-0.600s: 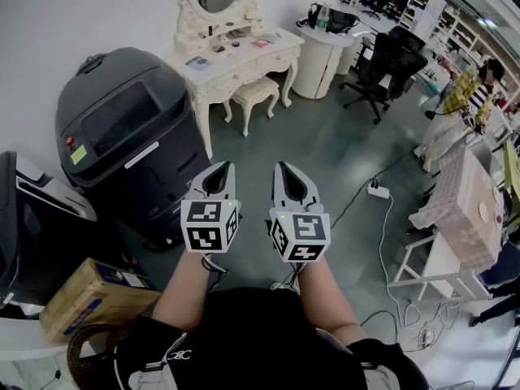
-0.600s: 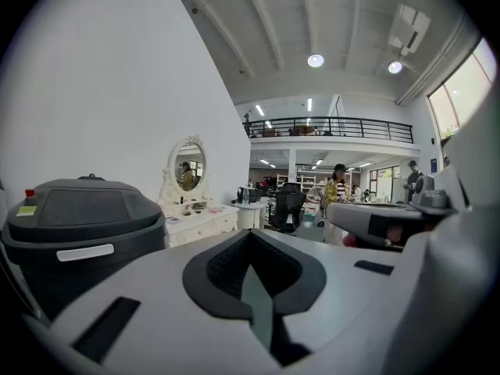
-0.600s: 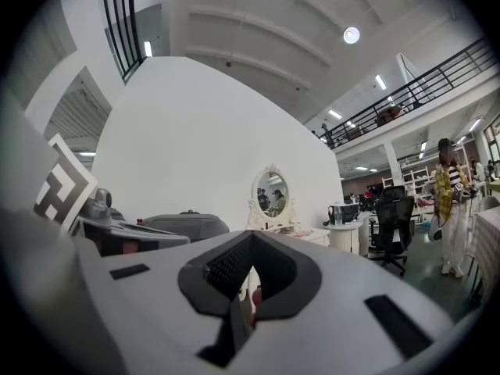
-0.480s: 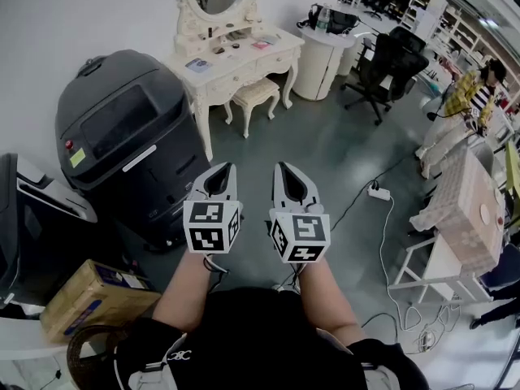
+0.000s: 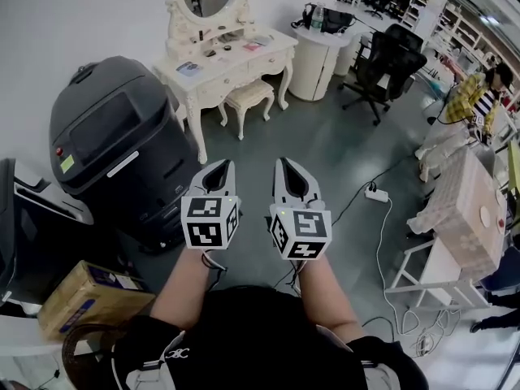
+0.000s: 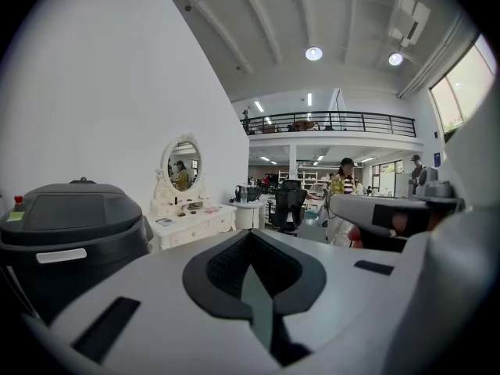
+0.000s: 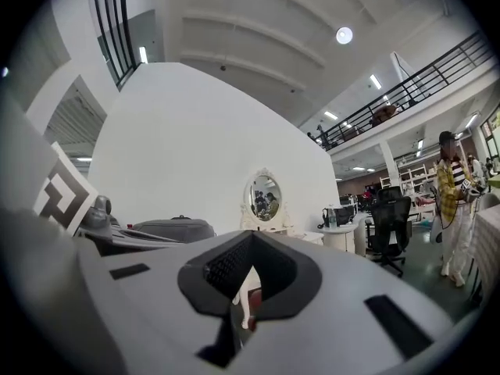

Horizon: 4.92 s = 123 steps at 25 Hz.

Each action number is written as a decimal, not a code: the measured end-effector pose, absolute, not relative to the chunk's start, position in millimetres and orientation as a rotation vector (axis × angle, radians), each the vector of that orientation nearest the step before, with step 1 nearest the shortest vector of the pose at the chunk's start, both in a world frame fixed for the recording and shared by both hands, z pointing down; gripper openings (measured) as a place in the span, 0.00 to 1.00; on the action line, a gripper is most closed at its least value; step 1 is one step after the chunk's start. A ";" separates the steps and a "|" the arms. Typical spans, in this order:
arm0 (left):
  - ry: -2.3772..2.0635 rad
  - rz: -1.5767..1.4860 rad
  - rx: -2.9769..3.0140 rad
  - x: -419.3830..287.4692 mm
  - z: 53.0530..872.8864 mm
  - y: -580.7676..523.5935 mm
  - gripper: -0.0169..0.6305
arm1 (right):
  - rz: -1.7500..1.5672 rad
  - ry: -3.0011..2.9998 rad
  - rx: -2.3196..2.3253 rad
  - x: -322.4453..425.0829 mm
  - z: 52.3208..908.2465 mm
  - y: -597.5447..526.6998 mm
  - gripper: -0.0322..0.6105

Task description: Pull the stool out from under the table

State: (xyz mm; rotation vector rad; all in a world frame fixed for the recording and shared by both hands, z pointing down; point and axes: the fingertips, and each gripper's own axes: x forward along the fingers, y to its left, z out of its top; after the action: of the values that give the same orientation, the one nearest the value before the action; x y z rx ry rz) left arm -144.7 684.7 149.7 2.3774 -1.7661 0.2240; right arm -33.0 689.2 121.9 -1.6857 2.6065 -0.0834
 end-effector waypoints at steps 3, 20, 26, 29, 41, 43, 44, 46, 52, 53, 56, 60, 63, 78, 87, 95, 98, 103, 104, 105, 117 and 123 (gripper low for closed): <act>-1.795 0.221 2.378 -129.2 142.8 682.0 0.03 | -0.079 2.606 -1.674 -15.9 118.5 688.2 0.06; -1.839 0.211 2.295 -58.7 163.9 699.1 0.03 | -0.110 2.655 -1.612 60.6 133.4 693.0 0.06; -1.885 0.242 2.293 -60.1 164.9 689.5 0.03 | -0.113 2.664 -1.580 57.2 133.1 679.9 0.06; -1.884 0.256 2.288 -65.3 170.5 675.1 0.03 | -0.108 2.679 -1.578 48.2 136.8 665.0 0.06; -1.846 0.221 2.335 -91.6 161.0 552.3 0.03 | -0.081 2.665 -1.619 19.1 128.5 549.5 0.06; -1.816 0.226 2.355 -94.5 158.3 525.7 0.03 | -0.074 2.664 -1.648 14.5 128.0 527.1 0.06; -1.800 0.226 2.370 -94.4 155.8 512.0 0.03 | -0.070 2.660 -1.665 13.7 126.9 515.3 0.06; -1.774 0.224 2.406 -93.4 148.2 483.7 0.03 | -0.057 2.639 -1.700 13.2 121.0 491.1 0.06; -1.723 0.235 2.473 -98.2 140.0 413.9 0.03 | -0.078 2.552 -1.773 11.0 112.7 427.2 0.06; -1.714 0.239 2.473 -101.1 143.1 404.5 0.03 | -0.087 2.549 -1.781 8.4 115.4 417.9 0.06; -1.686 0.254 2.455 -114.4 155.5 377.4 0.03 | -0.118 2.557 -1.796 -4.9 124.9 392.1 0.06; -1.657 0.267 2.439 -132.9 166.7 346.8 0.03 | -0.135 2.576 -1.808 -25.8 134.2 363.0 0.06; -1.636 0.264 2.436 -141.4 172.4 331.6 0.03 | -0.128 2.569 -1.819 -34.7 137.3 349.3 0.06; -1.686 0.325 2.410 -168.4 192.9 272.1 0.03 | -0.171 2.607 -1.744 -62.0 150.6 273.2 0.06; -1.747 0.352 2.386 -167.1 194.8 195.1 0.03 | -0.153 2.646 -1.683 -63.9 146.6 188.2 0.06; -1.691 0.357 2.327 -141.3 216.7 109.7 0.03 | -0.237 2.691 -1.721 -40.6 171.6 99.4 0.06; -1.666 0.357 2.295 -131.9 231.8 79.0 0.03 | -0.285 2.712 -1.743 -29.4 188.6 66.4 0.06; -1.640 0.399 2.196 -124.0 266.2 33.4 0.03 | -0.410 2.756 -1.755 -14.9 223.0 14.9 0.06; -1.640 0.406 2.178 -123.2 272.6 24.4 0.03 | -0.432 2.765 -1.753 -12.6 230.1 4.7 0.06; -1.642 0.411 2.162 -122.7 278.6 14.9 0.03 | -0.455 2.773 -1.749 -10.4 237.0 -5.8 0.06; -1.636 0.585 2.061 -97.4 323.8 -81.7 0.03 | -0.694 2.876 -1.591 3.3 307.5 -117.0 0.06; -1.610 0.706 2.016 -95.6 361.1 -106.3 0.03 | -0.826 2.833 -1.583 11.3 350.8 -144.2 0.06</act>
State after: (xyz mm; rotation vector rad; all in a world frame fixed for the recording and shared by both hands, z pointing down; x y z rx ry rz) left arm -95.6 -106.3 361.1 2.0156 -1.6097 0.7060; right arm 11.3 -144.2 350.8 -1.5828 2.8335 -0.8264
